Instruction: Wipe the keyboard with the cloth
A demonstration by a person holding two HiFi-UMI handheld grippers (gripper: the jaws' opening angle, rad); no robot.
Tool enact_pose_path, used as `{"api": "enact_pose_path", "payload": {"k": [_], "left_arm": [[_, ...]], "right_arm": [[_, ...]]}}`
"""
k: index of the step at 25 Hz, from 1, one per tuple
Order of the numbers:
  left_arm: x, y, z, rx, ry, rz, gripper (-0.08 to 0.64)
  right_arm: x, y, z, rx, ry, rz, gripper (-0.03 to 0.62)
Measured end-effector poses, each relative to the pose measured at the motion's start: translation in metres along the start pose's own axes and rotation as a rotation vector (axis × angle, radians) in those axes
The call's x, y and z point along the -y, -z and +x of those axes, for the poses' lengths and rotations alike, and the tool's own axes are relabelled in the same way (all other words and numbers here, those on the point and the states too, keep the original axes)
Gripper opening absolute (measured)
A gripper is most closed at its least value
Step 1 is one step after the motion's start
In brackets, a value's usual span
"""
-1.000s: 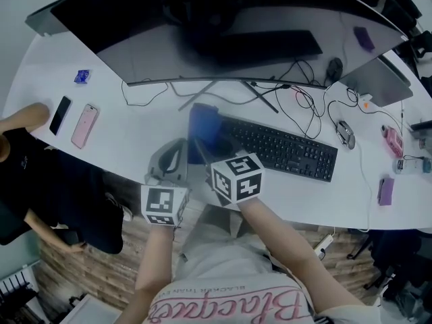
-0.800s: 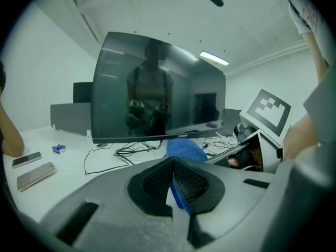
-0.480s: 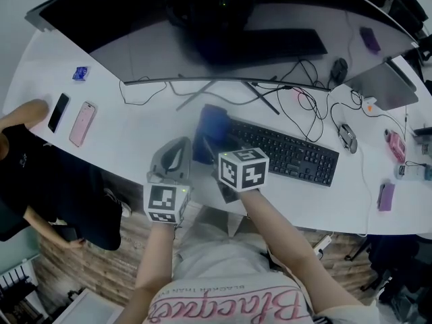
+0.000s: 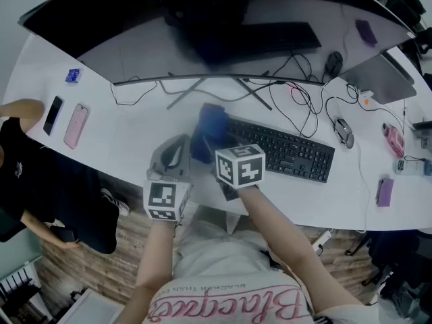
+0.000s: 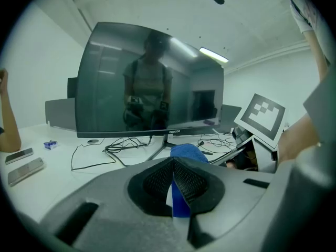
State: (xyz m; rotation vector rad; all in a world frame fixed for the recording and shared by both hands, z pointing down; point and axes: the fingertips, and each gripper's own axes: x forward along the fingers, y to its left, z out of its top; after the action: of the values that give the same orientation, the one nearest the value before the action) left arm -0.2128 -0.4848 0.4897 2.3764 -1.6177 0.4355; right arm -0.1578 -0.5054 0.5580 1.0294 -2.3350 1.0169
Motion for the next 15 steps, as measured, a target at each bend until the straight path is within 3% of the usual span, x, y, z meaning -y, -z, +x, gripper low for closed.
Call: {"api": "enact_pose_path", "payload": {"k": [15], "left_arm": [[0.026, 0.002, 0.007, -0.018, -0.001, 0.002, 0.005]], "right_arm": [[0.026, 0.003, -0.026, -0.016, 0.04, -0.014, 0.092]]}}
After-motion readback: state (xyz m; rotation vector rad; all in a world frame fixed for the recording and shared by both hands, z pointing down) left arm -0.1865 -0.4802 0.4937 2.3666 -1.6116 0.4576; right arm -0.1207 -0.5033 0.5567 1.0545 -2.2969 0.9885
